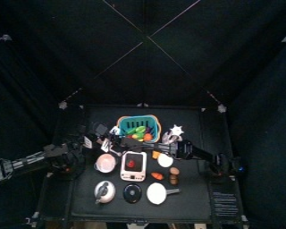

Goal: Grab cleaver

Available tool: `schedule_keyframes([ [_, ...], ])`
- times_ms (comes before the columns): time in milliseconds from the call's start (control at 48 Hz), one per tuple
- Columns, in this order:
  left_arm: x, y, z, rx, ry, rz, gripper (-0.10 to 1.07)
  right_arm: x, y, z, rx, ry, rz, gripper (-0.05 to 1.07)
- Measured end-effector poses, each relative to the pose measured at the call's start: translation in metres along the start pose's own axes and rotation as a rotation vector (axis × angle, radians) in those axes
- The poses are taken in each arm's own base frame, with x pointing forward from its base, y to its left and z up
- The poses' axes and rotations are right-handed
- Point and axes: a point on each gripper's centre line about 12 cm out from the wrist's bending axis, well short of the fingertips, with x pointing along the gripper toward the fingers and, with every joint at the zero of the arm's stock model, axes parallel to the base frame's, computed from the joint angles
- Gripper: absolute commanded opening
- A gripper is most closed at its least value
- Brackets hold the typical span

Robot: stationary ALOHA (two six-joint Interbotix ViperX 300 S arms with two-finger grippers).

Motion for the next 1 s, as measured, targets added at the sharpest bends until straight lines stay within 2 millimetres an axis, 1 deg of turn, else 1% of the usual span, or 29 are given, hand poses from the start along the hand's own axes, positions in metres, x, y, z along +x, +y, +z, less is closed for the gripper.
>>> schedule_keyframes([
  [625,0.000,0.000,-0.001,-0.001,0.001,-0.001,0.50,-0.019,0.003,0.014,-0.020,-0.003,-0.026,0.50],
  [1000,0.000,0.000,-0.001,0.001,0.001,-0.001,0.50,-0.031,0.008,0.019,-0.046,-0.007,-0.048,0.50],
])
